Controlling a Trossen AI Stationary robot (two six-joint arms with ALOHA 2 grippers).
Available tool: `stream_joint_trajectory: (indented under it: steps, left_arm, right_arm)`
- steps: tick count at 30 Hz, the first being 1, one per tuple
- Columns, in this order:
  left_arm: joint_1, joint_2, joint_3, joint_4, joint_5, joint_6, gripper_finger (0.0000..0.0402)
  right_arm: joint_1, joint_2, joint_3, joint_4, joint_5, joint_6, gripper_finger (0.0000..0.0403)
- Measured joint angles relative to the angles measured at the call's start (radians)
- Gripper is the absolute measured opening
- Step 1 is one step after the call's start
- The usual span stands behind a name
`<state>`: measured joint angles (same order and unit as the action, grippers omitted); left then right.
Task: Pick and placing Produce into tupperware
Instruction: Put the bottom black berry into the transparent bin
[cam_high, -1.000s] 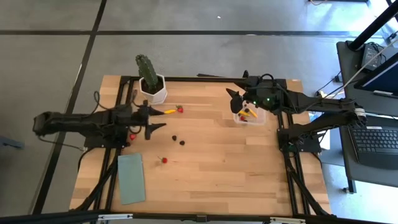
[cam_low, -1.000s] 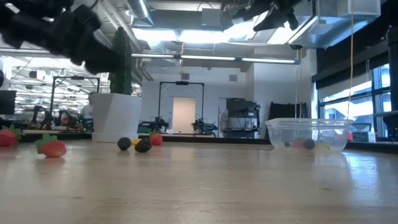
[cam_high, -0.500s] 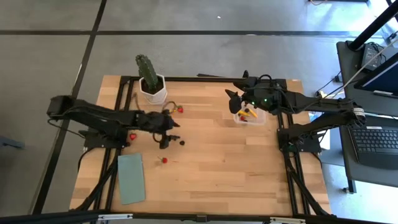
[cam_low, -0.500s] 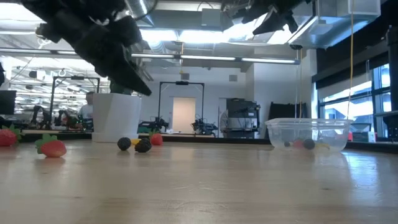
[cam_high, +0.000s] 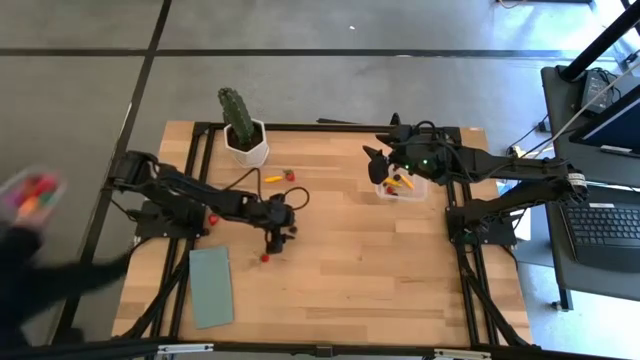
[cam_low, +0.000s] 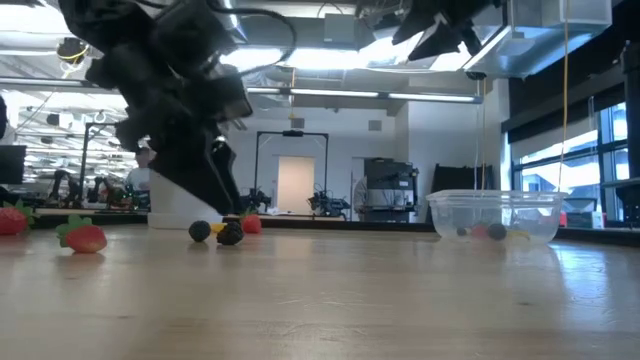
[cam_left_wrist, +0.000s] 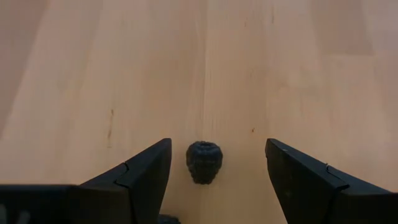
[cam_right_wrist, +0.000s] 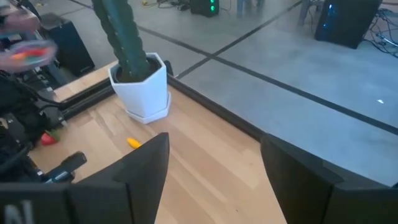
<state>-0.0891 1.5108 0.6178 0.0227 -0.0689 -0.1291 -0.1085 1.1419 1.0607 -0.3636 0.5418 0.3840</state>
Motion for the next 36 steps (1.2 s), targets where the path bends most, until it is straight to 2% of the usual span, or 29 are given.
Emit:
stream_joint_trajectory:
  steps: [11,20,27,36]
  left_arm:
    - [-0.006,0.119,0.036,-0.005,0.0,0.0,0.0252]
    - [-0.006,0.128,0.038,-0.006,-0.003,0.0,0.0242]
    - [-0.005,0.13,0.038,-0.008,-0.02,0.001,0.0186]
    - [-0.005,0.131,0.037,-0.008,-0.049,0.0,0.0091]
  right_arm:
    - [0.0,0.0,0.0,-0.031,-0.001,0.004,0.0255]
    - [0.0,0.0,0.0,-0.031,-0.002,0.004,0.0255]
    - [0.0,0.0,0.0,-0.031,-0.002,0.004,0.0255]
    - [0.0,0.0,0.0,-0.031,-0.002,0.004,0.0255]
